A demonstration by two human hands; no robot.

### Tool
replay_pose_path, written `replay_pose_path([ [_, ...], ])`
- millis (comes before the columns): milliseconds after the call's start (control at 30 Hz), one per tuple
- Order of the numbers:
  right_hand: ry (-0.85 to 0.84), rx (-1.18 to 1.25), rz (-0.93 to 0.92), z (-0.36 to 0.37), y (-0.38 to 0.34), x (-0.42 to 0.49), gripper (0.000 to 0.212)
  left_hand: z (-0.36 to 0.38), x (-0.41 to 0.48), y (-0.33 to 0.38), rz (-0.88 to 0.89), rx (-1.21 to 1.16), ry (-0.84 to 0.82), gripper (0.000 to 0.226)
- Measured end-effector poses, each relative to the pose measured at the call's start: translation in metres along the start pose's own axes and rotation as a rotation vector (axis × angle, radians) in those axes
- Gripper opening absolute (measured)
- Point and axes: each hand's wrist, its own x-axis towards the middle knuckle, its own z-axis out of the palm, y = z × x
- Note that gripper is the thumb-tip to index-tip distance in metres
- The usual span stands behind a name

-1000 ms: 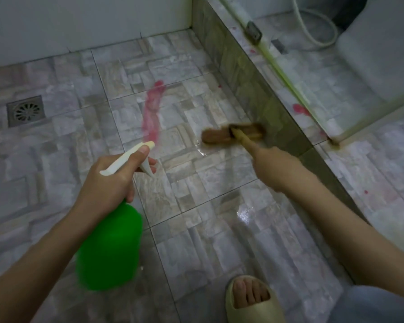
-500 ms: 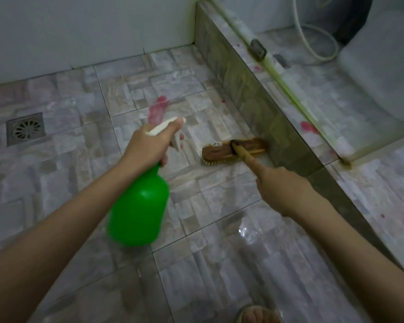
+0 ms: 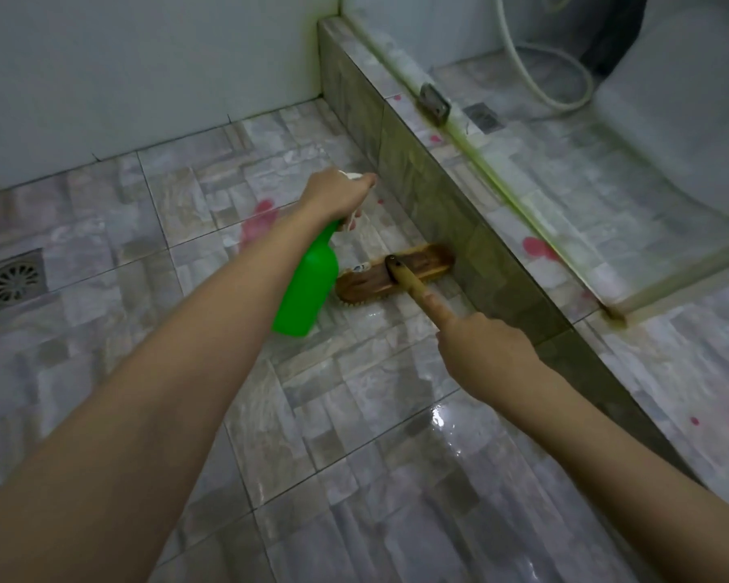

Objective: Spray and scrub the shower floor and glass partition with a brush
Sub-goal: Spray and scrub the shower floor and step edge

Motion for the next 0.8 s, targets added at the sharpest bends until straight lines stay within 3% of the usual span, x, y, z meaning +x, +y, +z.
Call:
replay_pose_path([
  [300, 0.018, -0.032, -0.028, 0.006, 0.008, -0.002, 0.083, 0.006, 0.009, -0.001, -0.046, 0.006, 0.066, 0.054],
  [500, 0.009, 0.004, -0.017, 0.008, 0.008, -0.001, 0.081, -0.015, -0.012, 0.005, -0.049, -0.172, 0.155, 0.041],
  [633, 0.113, 0.107, -0.077, -0.001, -0.008, 0.028, 0.080, -0.045, -0.043, -0.020, -0.078, -0.297, 0.226, 0.070],
  [700, 0.175, 0.151, -0.117, -0.008, -0.016, 0.070, 0.077, -0.054, -0.061, -0.033, -0.065, -0.324, 0.244, 0.076],
  [800, 0.118, 0.154, -0.175, -0.034, -0.018, 0.120, 0.073, -0.054, -0.089, -0.048, -0.073, -0.296, 0.264, 0.077],
])
